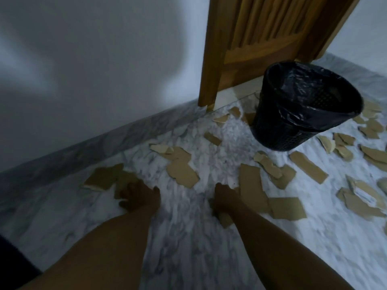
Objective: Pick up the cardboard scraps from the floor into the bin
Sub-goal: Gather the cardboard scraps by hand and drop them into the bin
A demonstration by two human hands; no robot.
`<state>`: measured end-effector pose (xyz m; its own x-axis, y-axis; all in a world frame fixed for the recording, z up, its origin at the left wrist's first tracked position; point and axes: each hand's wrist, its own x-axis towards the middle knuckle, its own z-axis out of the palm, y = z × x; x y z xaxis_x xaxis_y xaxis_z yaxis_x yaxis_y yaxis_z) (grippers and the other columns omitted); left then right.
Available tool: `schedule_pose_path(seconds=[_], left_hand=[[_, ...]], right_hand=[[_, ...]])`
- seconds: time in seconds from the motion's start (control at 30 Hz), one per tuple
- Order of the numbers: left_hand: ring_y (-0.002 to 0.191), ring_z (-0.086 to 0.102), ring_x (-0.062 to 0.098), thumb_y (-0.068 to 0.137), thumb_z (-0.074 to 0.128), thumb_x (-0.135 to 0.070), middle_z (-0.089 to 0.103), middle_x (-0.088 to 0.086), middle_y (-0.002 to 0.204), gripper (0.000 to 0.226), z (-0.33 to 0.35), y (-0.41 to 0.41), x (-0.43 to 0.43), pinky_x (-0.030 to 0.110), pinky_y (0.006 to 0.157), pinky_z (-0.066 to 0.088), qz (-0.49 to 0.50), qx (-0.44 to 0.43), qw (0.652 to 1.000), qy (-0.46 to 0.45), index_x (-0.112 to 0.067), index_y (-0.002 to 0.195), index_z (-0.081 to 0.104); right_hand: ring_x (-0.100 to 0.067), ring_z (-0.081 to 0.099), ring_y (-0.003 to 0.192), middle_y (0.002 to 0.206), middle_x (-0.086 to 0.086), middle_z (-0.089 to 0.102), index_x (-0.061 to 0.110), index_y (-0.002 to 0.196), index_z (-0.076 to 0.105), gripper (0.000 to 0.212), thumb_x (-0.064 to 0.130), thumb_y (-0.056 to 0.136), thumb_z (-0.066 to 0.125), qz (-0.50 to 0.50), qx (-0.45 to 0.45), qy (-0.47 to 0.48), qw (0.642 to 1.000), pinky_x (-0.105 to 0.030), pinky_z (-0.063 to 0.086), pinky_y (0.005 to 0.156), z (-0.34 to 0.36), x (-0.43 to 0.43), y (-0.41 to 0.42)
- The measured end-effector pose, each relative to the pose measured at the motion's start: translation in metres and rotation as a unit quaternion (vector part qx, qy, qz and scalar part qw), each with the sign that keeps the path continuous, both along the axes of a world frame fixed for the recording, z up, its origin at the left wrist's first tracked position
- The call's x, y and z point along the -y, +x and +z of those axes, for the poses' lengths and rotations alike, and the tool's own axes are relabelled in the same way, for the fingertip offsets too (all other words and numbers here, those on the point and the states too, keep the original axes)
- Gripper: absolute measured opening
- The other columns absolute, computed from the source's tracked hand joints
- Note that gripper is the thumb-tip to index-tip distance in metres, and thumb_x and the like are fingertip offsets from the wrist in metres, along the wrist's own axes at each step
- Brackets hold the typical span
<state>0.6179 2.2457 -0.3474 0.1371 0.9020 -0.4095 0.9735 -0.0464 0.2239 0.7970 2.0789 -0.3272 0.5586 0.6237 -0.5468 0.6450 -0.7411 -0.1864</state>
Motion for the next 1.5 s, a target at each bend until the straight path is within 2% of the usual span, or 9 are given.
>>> schedule_pose_path(seconds=[0.17, 0.33, 0.5, 0.7, 0.87, 1.0, 1.1, 1.33, 1.5], left_hand=[[0.121, 0.043, 0.030, 0.086, 0.053, -0.049, 0.043, 0.006, 0.135, 0.059, 0.004, 0.020, 0.038, 0.045, 0.095, 0.037, -0.178, -0.002, 0.979, 0.103, -0.023, 0.136, 0.038], [0.127, 0.043, 0.029, 0.074, 0.070, -0.051, 0.024, 0.008, 0.150, 0.089, 0.008, 0.032, 0.021, 0.042, 0.098, 0.041, -0.027, 0.143, 0.989, -0.006, -0.023, 0.146, 0.025], [0.126, 0.046, 0.027, 0.054, 0.091, -0.051, 0.026, 0.010, 0.143, 0.129, 0.009, 0.021, -0.003, 0.039, 0.098, 0.046, -0.046, 0.092, 0.991, -0.084, -0.019, 0.151, 0.012], [0.122, 0.048, 0.025, 0.071, 0.073, -0.061, 0.042, 0.004, 0.132, 0.079, 0.008, 0.005, -0.030, 0.042, 0.099, 0.042, -0.127, 0.017, 0.992, 0.018, -0.018, 0.131, 0.044], [0.135, 0.030, 0.035, 0.084, 0.059, -0.061, 0.029, 0.011, 0.148, 0.081, 0.020, -0.015, -0.077, 0.051, 0.107, 0.030, -0.141, 0.000, 0.988, 0.062, -0.015, 0.146, 0.033], [0.147, 0.005, 0.040, 0.066, 0.070, -0.071, 0.005, 0.006, 0.162, 0.100, 0.012, -0.055, -0.123, 0.061, 0.116, 0.012, 0.034, -0.040, 0.998, -0.039, -0.035, 0.151, 0.030], [0.144, 0.011, 0.044, 0.044, 0.059, -0.089, 0.013, 0.008, 0.161, 0.115, 0.007, -0.070, -0.147, 0.062, 0.114, 0.016, -0.007, -0.027, 0.992, -0.119, -0.051, 0.148, 0.027], [0.132, 0.036, 0.038, 0.069, 0.081, -0.049, 0.040, 0.012, 0.141, 0.107, 0.015, -0.050, -0.144, 0.054, 0.103, 0.036, -0.033, -0.049, 0.998, 0.003, -0.021, 0.151, 0.016], [0.123, 0.054, 0.031, 0.087, 0.060, -0.054, 0.055, 0.008, 0.135, 0.073, 0.016, -0.025, -0.137, 0.049, 0.104, 0.034, -0.053, 0.050, 0.997, 0.020, -0.022, 0.146, 0.031]], right_hand=[[-0.032, 0.063, 0.104, 0.112, -0.014, 0.065, 0.006, 0.109, 0.063, 0.036, 0.037, 0.091, 0.063, -0.018, -0.028, -0.005, 0.999, -0.041, 0.050, 0.090, 0.010, -0.057, -0.013], [-0.034, 0.045, 0.126, 0.136, -0.009, 0.046, 0.008, 0.133, 0.051, 0.061, 0.054, 0.094, 0.053, -0.081, -0.038, 0.005, 0.996, -0.051, 0.040, 0.105, 0.018, -0.123, -0.020], [-0.032, 0.045, 0.119, 0.130, -0.009, 0.043, 0.015, 0.134, 0.048, 0.050, 0.049, 0.098, 0.048, -0.064, 0.046, 0.041, 0.996, -0.052, 0.040, 0.097, -0.002, -0.134, -0.036], [-0.033, 0.053, 0.122, 0.133, -0.011, 0.052, 0.009, 0.141, 0.038, 0.072, 0.032, 0.084, 0.075, -0.058, -0.100, 0.077, 0.990, -0.046, 0.041, 0.104, 0.012, -0.135, -0.013], [-0.032, 0.054, 0.116, 0.133, -0.017, 0.055, 0.007, 0.132, 0.057, 0.051, 0.039, 0.093, 0.064, 0.004, -0.094, 0.037, 0.995, -0.037, 0.044, 0.093, 0.035, -0.168, 0.011], [-0.037, 0.030, 0.135, 0.147, -0.011, 0.031, 0.017, 0.138, 0.050, 0.049, 0.043, 0.097, 0.047, -0.029, -0.043, 0.069, 0.996, -0.060, 0.023, 0.110, 0.014, -0.204, -0.004], [-0.035, 0.034, 0.130, 0.140, -0.010, 0.036, 0.018, 0.138, 0.047, 0.051, 0.047, 0.095, 0.048, -0.033, -0.020, 0.075, 0.996, -0.062, 0.030, 0.104, 0.007, -0.197, -0.017], [-0.033, 0.043, 0.127, 0.136, -0.010, 0.042, 0.021, 0.140, 0.033, 0.057, 0.045, 0.091, 0.053, -0.098, -0.019, 0.112, 0.989, -0.056, 0.027, 0.105, -0.002, -0.184, -0.044], [-0.029, 0.045, 0.130, 0.140, -0.007, 0.047, 0.016, 0.146, 0.030, 0.075, 0.044, 0.086, 0.064, -0.165, -0.048, 0.082, 0.982, -0.051, 0.021, 0.111, 0.004, -0.167, -0.041]])
